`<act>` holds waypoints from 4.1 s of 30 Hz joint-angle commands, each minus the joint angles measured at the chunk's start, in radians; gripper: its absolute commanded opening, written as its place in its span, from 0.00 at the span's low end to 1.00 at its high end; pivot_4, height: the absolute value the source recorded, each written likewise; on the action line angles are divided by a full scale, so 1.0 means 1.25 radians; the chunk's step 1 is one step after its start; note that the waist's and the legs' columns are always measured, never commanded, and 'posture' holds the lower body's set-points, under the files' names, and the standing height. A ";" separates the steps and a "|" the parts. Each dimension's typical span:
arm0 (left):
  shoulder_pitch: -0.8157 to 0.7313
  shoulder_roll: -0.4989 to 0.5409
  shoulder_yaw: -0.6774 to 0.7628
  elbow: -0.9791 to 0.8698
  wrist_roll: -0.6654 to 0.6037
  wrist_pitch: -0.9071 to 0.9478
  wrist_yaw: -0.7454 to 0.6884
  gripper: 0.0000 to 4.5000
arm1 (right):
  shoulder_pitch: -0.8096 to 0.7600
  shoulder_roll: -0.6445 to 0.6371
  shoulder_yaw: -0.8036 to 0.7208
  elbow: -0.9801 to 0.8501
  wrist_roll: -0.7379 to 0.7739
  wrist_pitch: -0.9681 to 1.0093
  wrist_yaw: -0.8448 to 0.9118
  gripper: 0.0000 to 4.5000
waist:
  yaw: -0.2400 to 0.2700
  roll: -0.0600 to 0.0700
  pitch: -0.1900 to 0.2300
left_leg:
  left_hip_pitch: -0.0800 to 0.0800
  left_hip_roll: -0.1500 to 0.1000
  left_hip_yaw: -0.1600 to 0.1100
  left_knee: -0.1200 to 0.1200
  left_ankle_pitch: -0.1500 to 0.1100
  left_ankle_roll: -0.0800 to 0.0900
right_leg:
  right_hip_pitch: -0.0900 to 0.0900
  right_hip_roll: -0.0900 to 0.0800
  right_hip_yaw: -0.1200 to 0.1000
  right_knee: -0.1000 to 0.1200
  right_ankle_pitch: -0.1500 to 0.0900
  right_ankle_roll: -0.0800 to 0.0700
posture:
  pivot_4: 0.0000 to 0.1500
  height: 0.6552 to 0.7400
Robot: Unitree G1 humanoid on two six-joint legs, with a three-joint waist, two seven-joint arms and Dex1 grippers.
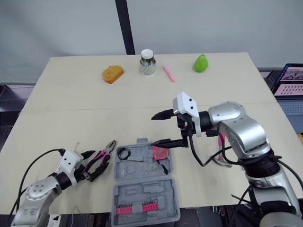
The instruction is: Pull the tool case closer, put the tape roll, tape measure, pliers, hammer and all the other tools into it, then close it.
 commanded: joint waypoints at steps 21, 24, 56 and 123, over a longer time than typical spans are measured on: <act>-0.023 0.010 -0.071 0.005 0.056 0.073 0.034 1.00 | 0.021 -0.002 -0.027 -0.047 0.003 -0.020 -0.018 0.99 | 0.001 0.000 0.000 | 0.001 0.000 0.000 0.000 0.001 0.000 | 0.000 -0.001 0.001 0.002 0.000 0.000 | 1.00 1.00; -0.023 0.013 -0.074 0.001 0.063 0.093 0.039 1.00 | 0.022 -0.002 -0.025 -0.044 0.003 -0.025 -0.019 0.99 | 0.001 0.000 0.000 | 0.001 0.000 0.000 0.000 0.001 0.000 | 0.000 -0.001 0.001 0.003 0.000 0.000 | 1.00 1.00; -0.011 0.034 -0.061 -0.015 0.074 0.203 0.089 0.55 | 0.014 0.019 -0.022 -0.032 -0.001 -0.032 -0.032 1.00 | -0.001 0.000 0.000 | 0.002 0.000 0.000 -0.001 0.002 -0.001 | 0.000 -0.001 0.001 0.004 0.000 0.000 | 1.00 1.00; -0.488 0.206 -0.248 -0.133 -0.051 0.266 -0.321 0.55 | -0.206 0.198 0.312 0.191 -0.388 -0.059 0.011 0.48 | -0.004 0.000 0.000 | -0.010 0.000 0.001 0.008 0.005 -0.001 | -0.013 0.001 0.000 0.013 0.000 -0.001 | 1.00 1.00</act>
